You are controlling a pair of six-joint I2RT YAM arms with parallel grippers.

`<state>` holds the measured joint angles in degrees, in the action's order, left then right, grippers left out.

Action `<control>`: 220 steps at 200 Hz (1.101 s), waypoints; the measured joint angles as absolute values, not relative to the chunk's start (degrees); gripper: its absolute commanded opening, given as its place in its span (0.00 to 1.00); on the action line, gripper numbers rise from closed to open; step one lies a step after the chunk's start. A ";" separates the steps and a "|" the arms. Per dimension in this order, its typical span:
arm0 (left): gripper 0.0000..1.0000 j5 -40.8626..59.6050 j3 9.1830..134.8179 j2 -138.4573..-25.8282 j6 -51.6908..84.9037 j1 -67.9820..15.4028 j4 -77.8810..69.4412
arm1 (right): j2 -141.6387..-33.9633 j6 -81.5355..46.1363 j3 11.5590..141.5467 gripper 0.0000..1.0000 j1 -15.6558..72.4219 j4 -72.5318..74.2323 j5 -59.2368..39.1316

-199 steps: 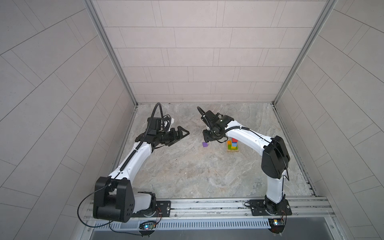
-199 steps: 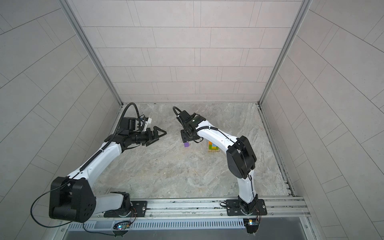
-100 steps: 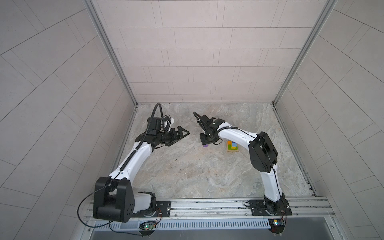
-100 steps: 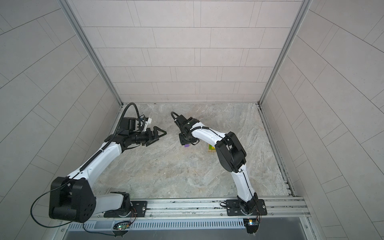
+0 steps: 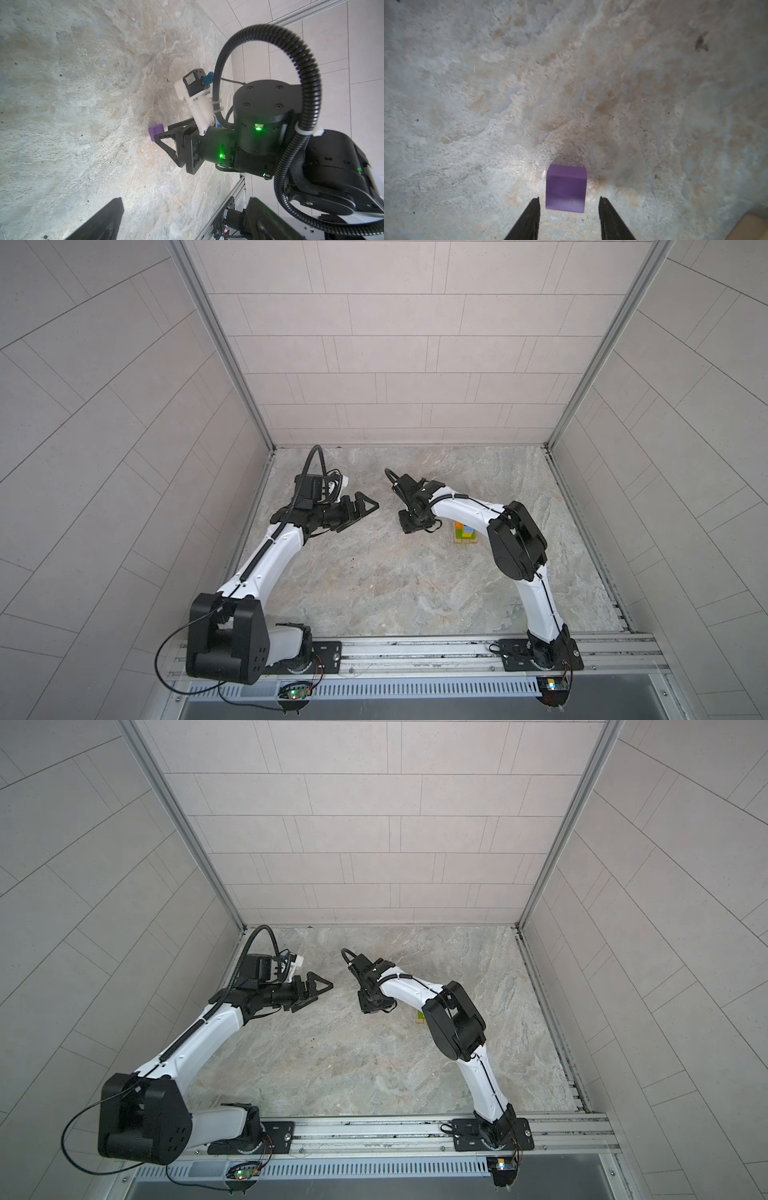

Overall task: Build the wood block tower
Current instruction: 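Close the right gripper on the purple cube, then lift the purple cube with the right gripper and carry it over the tower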

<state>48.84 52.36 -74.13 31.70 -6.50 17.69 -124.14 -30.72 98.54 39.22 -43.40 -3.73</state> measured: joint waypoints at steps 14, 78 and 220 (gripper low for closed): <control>1.00 48.84 52.36 -74.13 31.68 -6.50 17.69 | -124.36 -30.72 98.56 0.45 39.20 -43.35 -3.86; 0.99 48.84 52.36 -74.13 31.68 -6.50 17.69 | -126.06 -30.68 99.57 0.42 39.03 -42.70 -4.51; 1.00 48.84 52.36 -74.13 31.70 -6.50 17.69 | -126.69 -30.35 100.25 0.34 38.85 -43.51 -4.43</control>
